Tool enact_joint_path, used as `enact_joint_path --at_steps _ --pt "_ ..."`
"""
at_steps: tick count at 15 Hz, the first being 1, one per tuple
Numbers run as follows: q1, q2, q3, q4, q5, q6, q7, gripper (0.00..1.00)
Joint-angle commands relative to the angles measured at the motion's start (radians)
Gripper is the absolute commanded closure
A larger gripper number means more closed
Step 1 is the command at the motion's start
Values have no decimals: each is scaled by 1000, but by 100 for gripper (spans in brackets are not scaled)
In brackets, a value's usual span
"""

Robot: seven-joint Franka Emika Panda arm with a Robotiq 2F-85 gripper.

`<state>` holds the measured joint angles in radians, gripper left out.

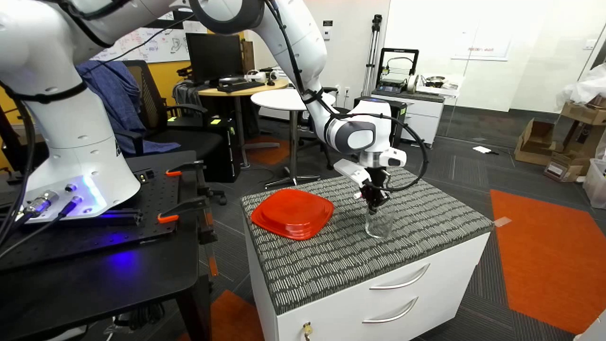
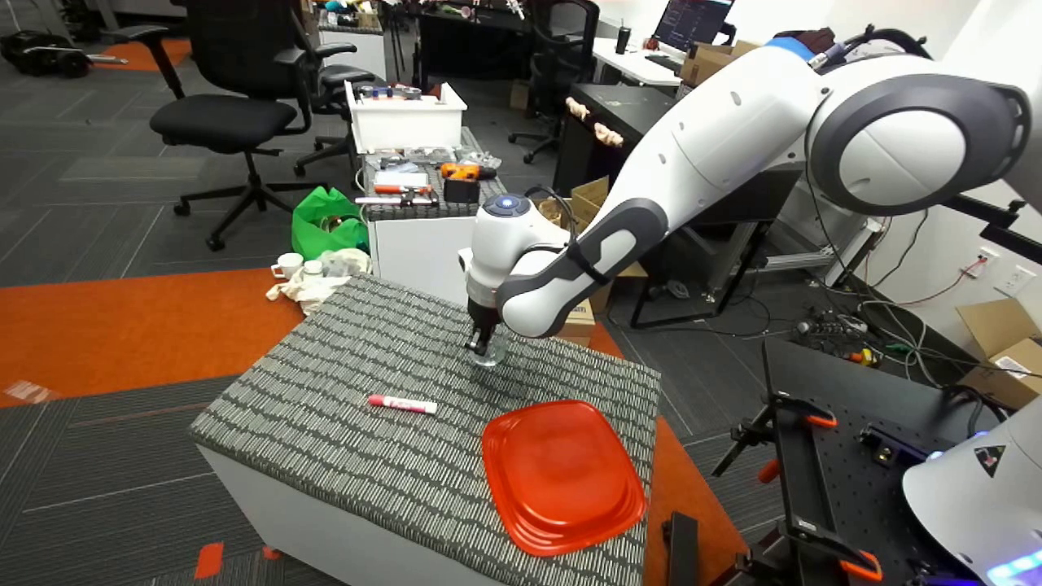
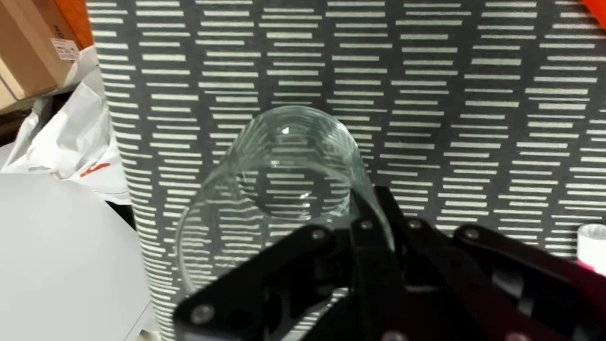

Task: Move the glass cup slightly backwards.

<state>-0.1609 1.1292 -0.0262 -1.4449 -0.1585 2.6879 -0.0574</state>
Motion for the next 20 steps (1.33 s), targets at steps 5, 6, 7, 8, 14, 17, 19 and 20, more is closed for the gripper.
enact_joint_path --at_steps 5,6,7,8,14,17,19,20 --pt "19 -62 -29 -46 39 -28 -4 99" --pt "19 -74 -27 -56 39 -29 -9 99" --pt "18 -88 -23 -69 37 -30 -16 99" --pt "20 -98 -24 -78 35 -30 -17 99" --pt "36 -161 -2 -131 28 -34 -43 99" --pt "48 -190 15 -161 25 -43 -73 99" --pt "57 -209 29 -184 21 -43 -94 99" --pt "66 -221 31 -198 18 -44 -99 99"
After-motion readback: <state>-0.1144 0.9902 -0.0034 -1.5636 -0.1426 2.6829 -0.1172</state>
